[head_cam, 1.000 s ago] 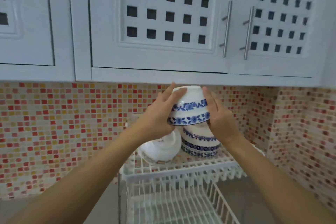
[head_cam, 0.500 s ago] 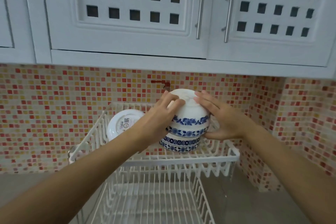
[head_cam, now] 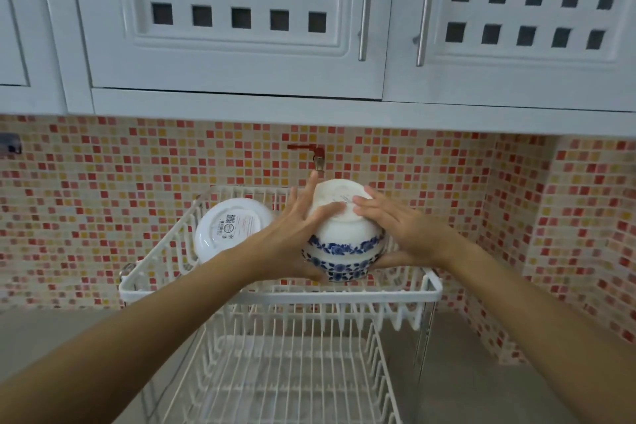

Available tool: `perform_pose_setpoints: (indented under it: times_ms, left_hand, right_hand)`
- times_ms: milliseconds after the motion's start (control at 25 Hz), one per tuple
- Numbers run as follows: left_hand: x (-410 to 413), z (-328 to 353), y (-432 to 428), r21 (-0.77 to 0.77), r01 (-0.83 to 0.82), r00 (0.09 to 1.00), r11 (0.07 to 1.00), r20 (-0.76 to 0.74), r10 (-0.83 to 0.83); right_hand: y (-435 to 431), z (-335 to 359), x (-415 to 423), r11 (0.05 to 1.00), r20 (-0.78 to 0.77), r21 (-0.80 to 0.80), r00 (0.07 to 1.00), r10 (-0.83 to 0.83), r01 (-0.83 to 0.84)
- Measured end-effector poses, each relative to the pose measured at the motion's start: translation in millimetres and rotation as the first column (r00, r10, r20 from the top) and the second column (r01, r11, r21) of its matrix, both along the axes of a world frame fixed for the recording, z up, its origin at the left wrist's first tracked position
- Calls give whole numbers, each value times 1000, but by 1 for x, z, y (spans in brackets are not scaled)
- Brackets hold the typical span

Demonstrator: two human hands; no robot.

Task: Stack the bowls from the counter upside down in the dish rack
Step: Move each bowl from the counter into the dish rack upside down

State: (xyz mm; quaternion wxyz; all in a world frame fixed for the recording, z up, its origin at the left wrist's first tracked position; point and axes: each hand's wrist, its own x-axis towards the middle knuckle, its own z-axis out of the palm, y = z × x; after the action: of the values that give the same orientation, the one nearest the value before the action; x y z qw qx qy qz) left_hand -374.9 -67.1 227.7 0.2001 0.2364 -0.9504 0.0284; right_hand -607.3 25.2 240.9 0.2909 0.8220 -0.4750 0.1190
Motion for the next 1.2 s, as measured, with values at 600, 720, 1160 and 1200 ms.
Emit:
perform_pose_setpoints:
  times_ms: [600, 720, 1160, 1200]
  left_hand:
    - [-11, -15, 8, 83, -33, 986, 996, -163, 47]
    - [-11, -17, 7, 110, -86, 989, 990, -106, 98]
    - [-11, -22, 4, -27, -79, 997, 996, -21, 79]
    - [-10, -22, 3, -32, -79, 997, 996, -22, 78]
  right_hand:
    - [-12, -6, 7, 944, 79, 231, 962, -260, 236]
    - [-14, -7, 9, 942, 88, 255, 965, -246, 216]
    - [-12, -7, 14, 953, 95, 199, 964, -250, 227]
    - [-12, -7, 14, 952, 91, 200, 963, -254, 232]
